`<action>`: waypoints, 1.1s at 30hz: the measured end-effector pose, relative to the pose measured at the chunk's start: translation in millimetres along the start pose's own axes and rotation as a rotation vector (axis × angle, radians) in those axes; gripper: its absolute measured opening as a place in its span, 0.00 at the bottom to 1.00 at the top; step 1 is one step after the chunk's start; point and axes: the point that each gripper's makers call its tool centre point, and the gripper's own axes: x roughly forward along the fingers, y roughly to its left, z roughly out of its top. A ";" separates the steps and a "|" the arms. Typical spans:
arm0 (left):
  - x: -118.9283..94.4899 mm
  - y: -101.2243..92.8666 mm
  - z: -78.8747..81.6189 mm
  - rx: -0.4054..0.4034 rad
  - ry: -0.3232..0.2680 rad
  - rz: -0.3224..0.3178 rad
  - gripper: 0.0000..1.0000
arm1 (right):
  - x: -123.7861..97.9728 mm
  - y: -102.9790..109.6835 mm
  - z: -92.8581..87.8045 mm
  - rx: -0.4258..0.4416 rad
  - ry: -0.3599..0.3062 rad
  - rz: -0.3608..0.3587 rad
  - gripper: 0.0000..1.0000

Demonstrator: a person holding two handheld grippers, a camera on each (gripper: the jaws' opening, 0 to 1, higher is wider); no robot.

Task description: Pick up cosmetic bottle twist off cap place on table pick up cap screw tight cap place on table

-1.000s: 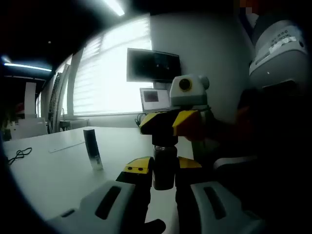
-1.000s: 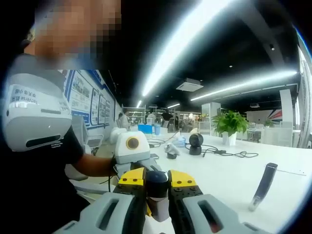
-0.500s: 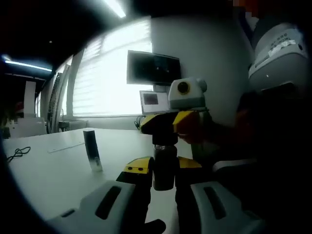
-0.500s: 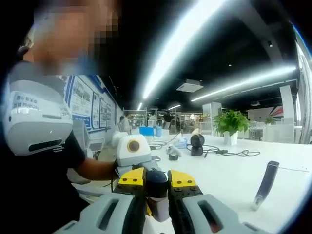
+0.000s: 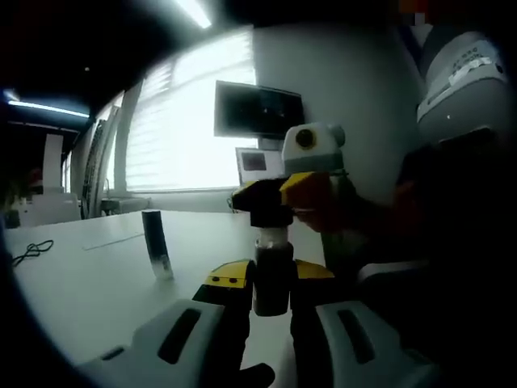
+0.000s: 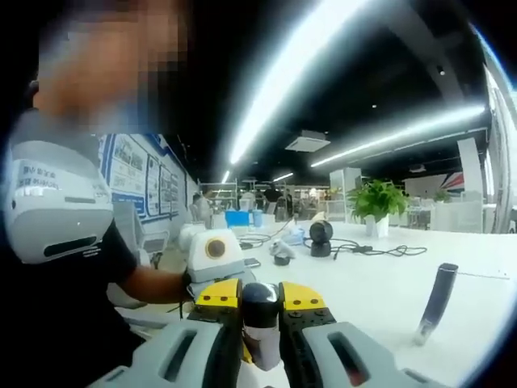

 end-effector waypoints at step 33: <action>-2.2 7.3 -6.0 -0.026 -0.010 0.034 0.08 | -6.9 -15.0 11.4 0.143 -0.088 -0.021 0.11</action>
